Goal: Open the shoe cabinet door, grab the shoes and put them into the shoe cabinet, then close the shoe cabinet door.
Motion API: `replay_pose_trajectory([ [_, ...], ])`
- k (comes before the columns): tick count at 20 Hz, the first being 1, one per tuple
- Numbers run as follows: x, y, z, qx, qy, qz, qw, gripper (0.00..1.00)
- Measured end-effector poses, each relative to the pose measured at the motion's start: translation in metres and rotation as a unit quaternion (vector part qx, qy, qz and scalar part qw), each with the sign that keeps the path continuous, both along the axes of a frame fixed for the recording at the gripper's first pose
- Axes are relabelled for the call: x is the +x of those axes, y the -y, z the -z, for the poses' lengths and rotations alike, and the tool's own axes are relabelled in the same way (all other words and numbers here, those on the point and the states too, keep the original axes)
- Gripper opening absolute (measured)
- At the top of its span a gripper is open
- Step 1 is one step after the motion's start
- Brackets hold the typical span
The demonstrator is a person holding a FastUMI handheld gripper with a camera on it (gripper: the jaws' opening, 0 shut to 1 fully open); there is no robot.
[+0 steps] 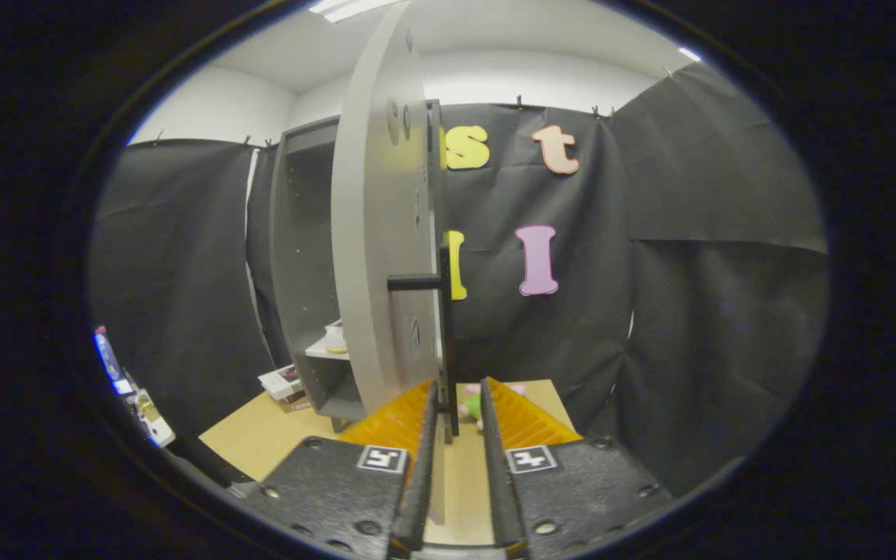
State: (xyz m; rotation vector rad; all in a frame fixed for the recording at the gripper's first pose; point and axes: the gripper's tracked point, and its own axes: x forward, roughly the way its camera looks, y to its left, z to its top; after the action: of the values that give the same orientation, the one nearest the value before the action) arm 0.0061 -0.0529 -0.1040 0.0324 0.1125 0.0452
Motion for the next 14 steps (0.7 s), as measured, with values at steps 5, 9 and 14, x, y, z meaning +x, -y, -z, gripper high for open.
replay_pose_trajectory([
  [5,-0.057,0.01,0.015,0.0,0.013,0.064,0.998,0.89],
  [9,-0.11,-0.036,0.039,-0.01,0.024,0.07,0.997,1.0],
  [14,-0.124,-0.135,0.09,-0.008,0.009,0.019,1.0,0.99],
])
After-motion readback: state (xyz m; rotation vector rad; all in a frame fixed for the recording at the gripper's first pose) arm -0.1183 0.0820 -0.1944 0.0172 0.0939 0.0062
